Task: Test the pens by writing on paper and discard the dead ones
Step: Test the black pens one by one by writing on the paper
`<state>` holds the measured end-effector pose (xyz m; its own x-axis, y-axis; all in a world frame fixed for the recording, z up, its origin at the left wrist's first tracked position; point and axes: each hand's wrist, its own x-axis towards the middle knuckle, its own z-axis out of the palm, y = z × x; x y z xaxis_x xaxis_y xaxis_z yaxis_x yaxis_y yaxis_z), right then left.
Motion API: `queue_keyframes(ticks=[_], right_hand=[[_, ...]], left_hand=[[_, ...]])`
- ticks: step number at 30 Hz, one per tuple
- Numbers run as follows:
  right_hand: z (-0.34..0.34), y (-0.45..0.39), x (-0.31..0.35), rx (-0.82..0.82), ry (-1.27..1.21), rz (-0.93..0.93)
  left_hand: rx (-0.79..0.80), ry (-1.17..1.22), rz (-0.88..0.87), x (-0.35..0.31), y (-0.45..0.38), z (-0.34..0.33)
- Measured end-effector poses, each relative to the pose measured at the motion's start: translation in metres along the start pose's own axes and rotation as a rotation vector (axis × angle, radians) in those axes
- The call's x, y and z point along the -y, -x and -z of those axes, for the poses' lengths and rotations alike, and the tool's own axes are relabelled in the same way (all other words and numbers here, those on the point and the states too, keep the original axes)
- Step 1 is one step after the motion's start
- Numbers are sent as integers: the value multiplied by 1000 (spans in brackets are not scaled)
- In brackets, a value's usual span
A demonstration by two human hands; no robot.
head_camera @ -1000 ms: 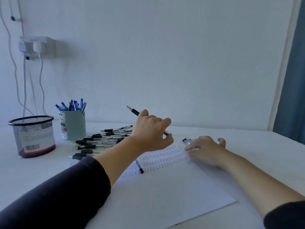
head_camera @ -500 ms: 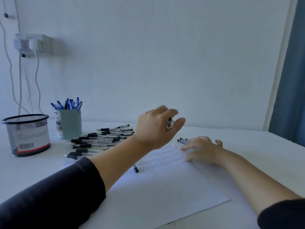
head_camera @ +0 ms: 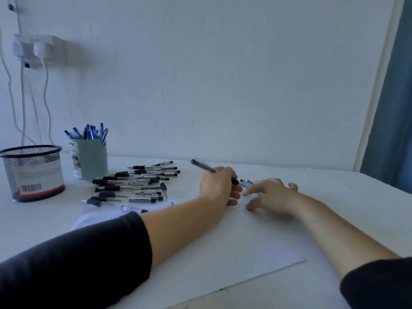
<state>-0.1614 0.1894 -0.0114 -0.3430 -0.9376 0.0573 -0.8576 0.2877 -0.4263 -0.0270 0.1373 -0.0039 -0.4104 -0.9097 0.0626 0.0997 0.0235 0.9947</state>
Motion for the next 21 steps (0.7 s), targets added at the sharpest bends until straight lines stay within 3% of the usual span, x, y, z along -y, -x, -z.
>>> queue_keyframes(ticks=[4, 9, 21], right_hand=[[0, -3, -1, 9, 26, 9], [-1, -8, -6, 21, 28, 37], [-7, -22, -14, 8, 43, 9]], left_hand=[[86, -259, -42, 1, 0, 2], [68, -485, -142, 1, 5, 1], [68, -650, -183, 3, 4, 1]])
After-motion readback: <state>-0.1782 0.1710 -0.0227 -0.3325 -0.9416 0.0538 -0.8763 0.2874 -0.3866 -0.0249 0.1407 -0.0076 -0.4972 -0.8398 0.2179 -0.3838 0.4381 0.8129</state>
